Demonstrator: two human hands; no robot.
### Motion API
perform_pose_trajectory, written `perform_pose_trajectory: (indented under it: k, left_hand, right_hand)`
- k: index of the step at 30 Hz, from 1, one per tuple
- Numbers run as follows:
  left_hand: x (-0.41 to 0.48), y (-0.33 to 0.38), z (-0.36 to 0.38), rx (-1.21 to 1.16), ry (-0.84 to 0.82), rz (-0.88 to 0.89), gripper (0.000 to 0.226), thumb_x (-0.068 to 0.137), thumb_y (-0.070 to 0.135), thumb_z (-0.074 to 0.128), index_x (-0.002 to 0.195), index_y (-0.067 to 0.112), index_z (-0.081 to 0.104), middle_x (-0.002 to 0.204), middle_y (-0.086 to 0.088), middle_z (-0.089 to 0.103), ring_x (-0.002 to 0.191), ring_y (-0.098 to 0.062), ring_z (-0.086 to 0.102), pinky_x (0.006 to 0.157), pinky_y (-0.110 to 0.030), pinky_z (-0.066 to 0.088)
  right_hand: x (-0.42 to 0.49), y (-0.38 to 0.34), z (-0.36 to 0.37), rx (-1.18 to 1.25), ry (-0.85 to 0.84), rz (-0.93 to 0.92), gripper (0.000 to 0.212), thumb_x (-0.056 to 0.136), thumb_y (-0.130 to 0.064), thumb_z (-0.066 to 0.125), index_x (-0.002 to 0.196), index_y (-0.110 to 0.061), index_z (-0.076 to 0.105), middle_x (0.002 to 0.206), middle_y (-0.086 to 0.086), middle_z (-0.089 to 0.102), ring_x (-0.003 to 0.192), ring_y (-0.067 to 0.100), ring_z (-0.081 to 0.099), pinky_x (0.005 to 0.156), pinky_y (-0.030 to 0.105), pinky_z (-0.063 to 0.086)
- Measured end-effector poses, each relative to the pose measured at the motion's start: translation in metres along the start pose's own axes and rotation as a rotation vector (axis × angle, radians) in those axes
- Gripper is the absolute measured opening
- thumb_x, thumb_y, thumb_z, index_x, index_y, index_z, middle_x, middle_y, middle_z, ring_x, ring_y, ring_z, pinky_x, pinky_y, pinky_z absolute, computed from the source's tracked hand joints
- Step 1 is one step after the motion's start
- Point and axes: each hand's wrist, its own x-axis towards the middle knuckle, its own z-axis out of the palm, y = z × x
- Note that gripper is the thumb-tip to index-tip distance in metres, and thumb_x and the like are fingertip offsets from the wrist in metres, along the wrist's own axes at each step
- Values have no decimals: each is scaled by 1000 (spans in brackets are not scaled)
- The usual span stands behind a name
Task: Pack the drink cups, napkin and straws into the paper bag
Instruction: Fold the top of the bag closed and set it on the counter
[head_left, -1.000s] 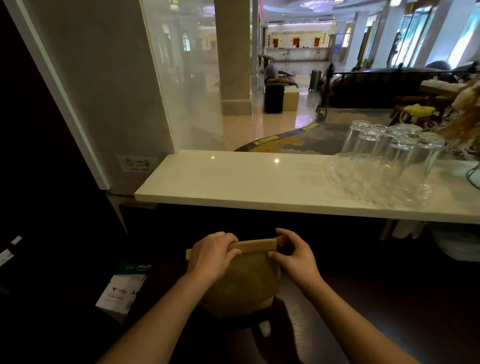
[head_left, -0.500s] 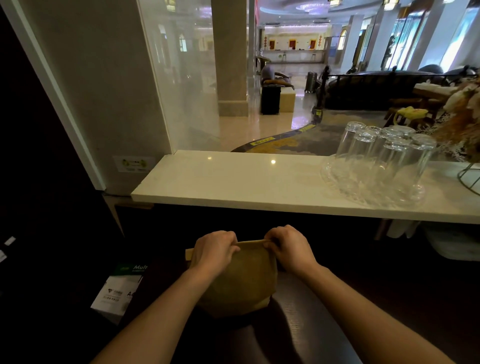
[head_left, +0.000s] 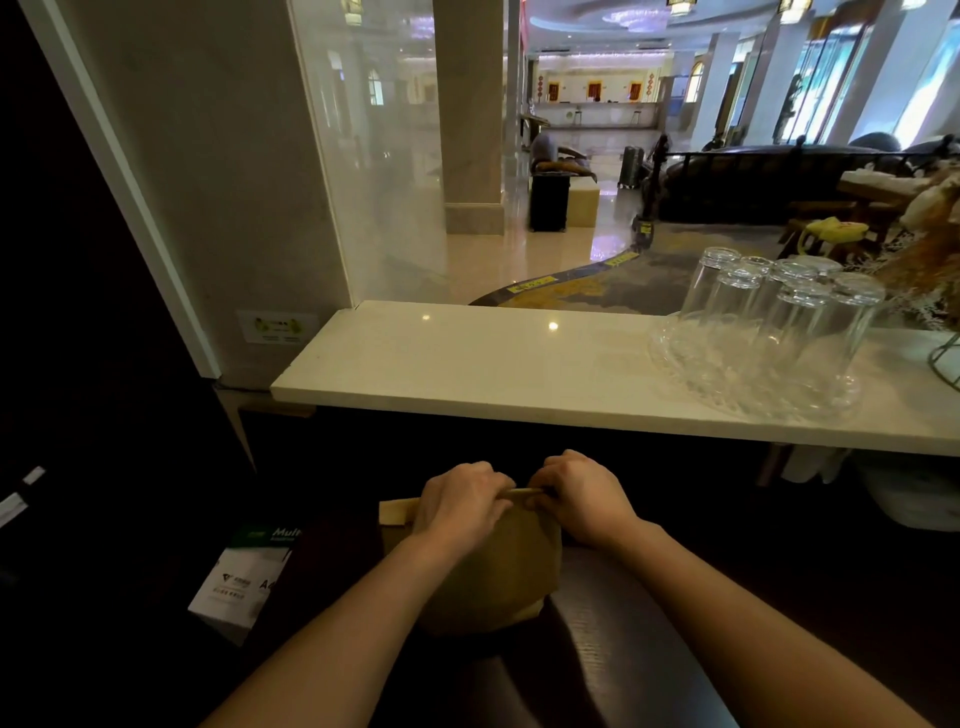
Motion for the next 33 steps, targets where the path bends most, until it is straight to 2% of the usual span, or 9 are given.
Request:
perform_pose_trajectory:
  k: [4, 7, 10, 13, 15, 20, 23, 26, 33]
  left_hand:
    - [-1, 4, 0, 52, 1, 13, 13, 98, 27, 56, 104, 23, 67, 98, 2, 64, 93, -18, 59, 79, -33, 51]
    - [-1, 2, 4, 52, 31, 33, 10, 97, 26, 58, 101, 23, 67, 96, 1, 65, 89, -17, 59, 75, -30, 48]
    - [-4, -3, 4, 63, 40, 93, 14, 97, 29, 57, 105, 24, 68, 97, 2, 68, 90, -17, 62, 73, -31, 50]
    - [-14, -27, 1, 71, 38, 53, 21, 98, 37, 54, 112, 27, 66, 99, 4, 70, 91, -16, 64, 74, -33, 54]
    - [-22, -49, -2, 74, 37, 19, 21, 98, 39, 53, 109, 29, 67, 96, 7, 70, 90, -14, 65, 75, -31, 54]
    - [-26, -60, -6, 24, 42, 4, 20, 98, 38, 53, 105, 29, 69, 95, 7, 71, 90, -14, 65, 78, -31, 51]
    - [-25, -57, -5, 30, 47, 16, 21, 98, 38, 51, 108, 30, 67, 99, 6, 70, 93, -15, 64, 79, -33, 52]
    - [-34, -68, -10, -47, 67, 27, 20, 97, 35, 54, 111, 30, 68, 101, 8, 70, 94, -13, 63, 80, -31, 52]
    - [-43, -84, -17, -133, 83, -6, 16, 96, 26, 59, 105, 21, 72, 95, 0, 71, 89, -20, 64, 74, -32, 49]
  right_hand:
    - [-2, -4, 2, -28, 18, -42, 18, 90, -40, 60, 96, -28, 72, 95, -12, 66, 91, 12, 55, 66, 23, 41]
    - [-2, -6, -1, -29, -23, -87, 23, 92, -43, 56, 104, -31, 71, 100, -12, 64, 94, 12, 54, 70, 26, 47]
    - [0, -8, -4, -52, -42, -90, 23, 93, -43, 54, 104, -32, 72, 99, -13, 64, 94, 12, 53, 69, 26, 47]
    - [-1, -3, -8, -53, -62, -58, 22, 93, -39, 56, 105, -31, 72, 101, -13, 65, 96, 13, 52, 70, 26, 45]
    - [-3, -1, -8, -43, -75, -48, 22, 94, -40, 56, 107, -31, 71, 103, -13, 65, 98, 13, 52, 73, 27, 47]
    - [10, -24, -5, -30, -94, -129, 32, 90, -48, 56, 114, -30, 66, 106, -10, 62, 100, 14, 52, 76, 32, 50]
    - [19, -40, 0, -44, -82, -198, 25, 92, -42, 54, 107, -28, 69, 100, -9, 64, 95, 16, 53, 71, 31, 48]
    - [22, -41, 1, -52, -77, -187, 22, 93, -39, 53, 102, -28, 70, 97, -9, 64, 92, 15, 52, 67, 30, 46]
    - [26, -53, 6, -54, -77, -179, 22, 92, -41, 55, 105, -27, 66, 102, -7, 61, 96, 14, 51, 71, 29, 48]
